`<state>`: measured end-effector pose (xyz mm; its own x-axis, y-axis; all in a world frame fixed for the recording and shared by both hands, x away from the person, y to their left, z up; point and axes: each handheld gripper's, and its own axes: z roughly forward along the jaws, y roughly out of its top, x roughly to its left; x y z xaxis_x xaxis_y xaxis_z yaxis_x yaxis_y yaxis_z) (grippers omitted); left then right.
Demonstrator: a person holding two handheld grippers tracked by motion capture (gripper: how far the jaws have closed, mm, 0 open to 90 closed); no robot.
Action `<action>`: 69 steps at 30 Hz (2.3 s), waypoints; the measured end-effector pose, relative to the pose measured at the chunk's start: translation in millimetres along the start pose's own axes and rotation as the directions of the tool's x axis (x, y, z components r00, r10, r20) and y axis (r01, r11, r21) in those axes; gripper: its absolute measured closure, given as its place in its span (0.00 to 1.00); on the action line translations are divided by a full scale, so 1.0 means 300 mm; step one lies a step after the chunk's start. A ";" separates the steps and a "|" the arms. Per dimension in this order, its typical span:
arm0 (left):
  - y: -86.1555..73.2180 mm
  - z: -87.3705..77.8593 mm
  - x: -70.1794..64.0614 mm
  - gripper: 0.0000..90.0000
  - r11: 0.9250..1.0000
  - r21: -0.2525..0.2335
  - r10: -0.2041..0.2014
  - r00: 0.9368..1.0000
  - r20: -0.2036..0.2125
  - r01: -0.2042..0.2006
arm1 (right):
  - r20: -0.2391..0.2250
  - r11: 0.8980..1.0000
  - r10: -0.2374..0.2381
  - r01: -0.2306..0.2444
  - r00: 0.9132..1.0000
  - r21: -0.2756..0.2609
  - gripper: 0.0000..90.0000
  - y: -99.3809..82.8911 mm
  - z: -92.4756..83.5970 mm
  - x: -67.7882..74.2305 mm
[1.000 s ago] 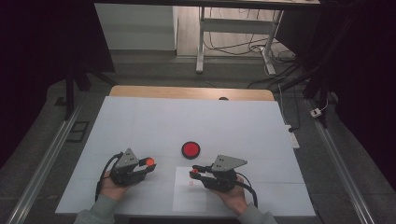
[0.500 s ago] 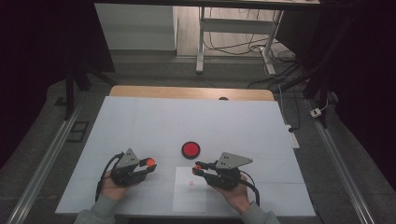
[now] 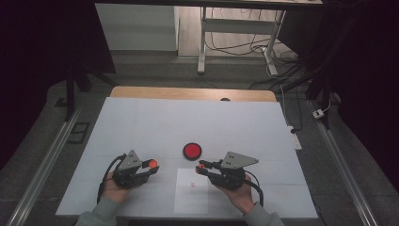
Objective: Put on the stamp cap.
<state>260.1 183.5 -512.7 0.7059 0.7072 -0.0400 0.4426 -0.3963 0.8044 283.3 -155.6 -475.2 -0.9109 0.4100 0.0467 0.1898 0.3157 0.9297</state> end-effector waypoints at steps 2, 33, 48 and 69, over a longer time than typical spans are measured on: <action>0.004 0.001 -0.007 0.72 1.000 -0.002 0.006 1.000 0.001 -0.006 | -0.001 1.000 0.000 0.000 1.000 -0.001 0.81 0.001 -0.001 0.001; 0.053 0.054 -0.098 0.72 0.998 0.004 0.069 0.995 0.071 -0.070 | -0.022 1.000 0.012 -0.012 1.000 0.002 0.81 -0.004 0.012 0.003; 0.074 0.082 -0.132 0.72 0.996 0.009 0.092 0.991 0.093 -0.093 | -0.038 1.000 0.005 -0.005 0.999 0.008 0.81 -0.002 0.034 0.008; 0.106 0.143 -0.196 0.72 0.988 0.019 0.146 0.978 0.146 -0.151 | -0.042 1.000 0.001 -0.001 0.999 -0.002 0.81 0.000 0.026 0.016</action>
<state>256.5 104.2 -510.1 0.8361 0.5485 -0.0081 0.3416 -0.5092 0.7899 281.8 -146.8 -477.7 -0.9253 0.3741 0.0625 0.1897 0.3138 0.9304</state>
